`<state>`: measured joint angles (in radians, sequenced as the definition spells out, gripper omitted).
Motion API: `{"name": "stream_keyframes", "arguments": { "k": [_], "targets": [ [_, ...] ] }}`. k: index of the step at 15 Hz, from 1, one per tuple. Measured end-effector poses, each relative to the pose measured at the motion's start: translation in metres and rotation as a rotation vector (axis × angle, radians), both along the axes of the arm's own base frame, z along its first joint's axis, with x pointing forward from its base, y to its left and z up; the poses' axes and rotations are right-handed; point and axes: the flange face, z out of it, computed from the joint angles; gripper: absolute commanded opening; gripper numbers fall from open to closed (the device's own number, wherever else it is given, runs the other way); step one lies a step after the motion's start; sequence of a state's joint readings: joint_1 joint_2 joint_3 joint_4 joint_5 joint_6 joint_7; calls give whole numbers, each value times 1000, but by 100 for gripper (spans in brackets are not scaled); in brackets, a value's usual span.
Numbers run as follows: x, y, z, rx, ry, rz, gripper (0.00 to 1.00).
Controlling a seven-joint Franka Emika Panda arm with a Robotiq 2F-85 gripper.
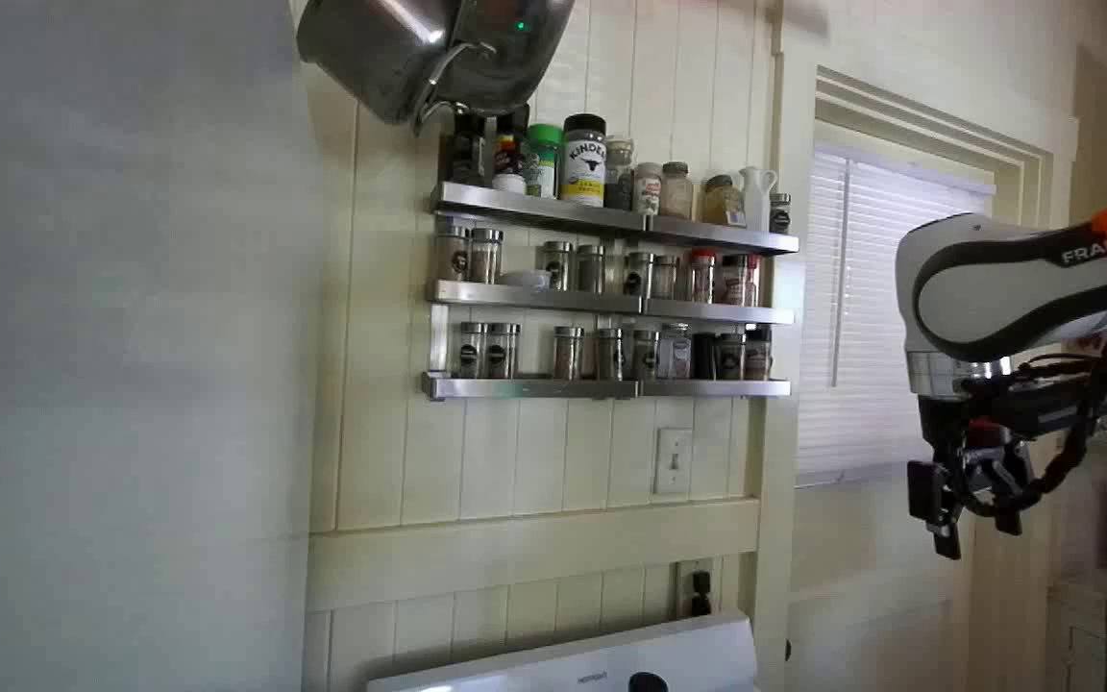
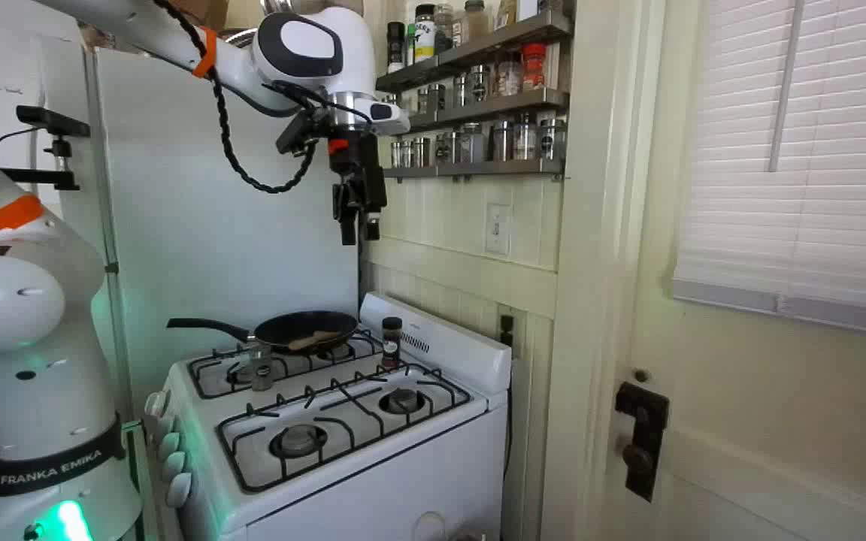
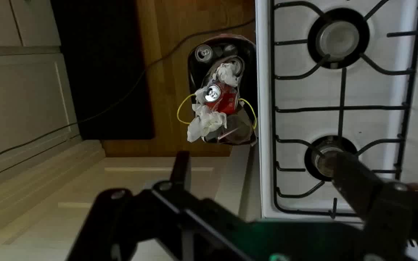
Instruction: Put the spice bottle on the bottle shelf
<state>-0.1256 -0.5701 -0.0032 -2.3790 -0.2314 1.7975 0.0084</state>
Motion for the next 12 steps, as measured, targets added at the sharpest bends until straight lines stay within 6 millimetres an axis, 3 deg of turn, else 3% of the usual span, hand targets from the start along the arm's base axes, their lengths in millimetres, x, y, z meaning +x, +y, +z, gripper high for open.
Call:
{"name": "stream_keyframes", "arguments": {
  "k": [7,9,12],
  "targets": [
    [1,8,-1,11,-3,8,100],
    [4,38,-4,46,-5,25,100],
    [1,111,-13,114,0,75,100]
  ]
}}
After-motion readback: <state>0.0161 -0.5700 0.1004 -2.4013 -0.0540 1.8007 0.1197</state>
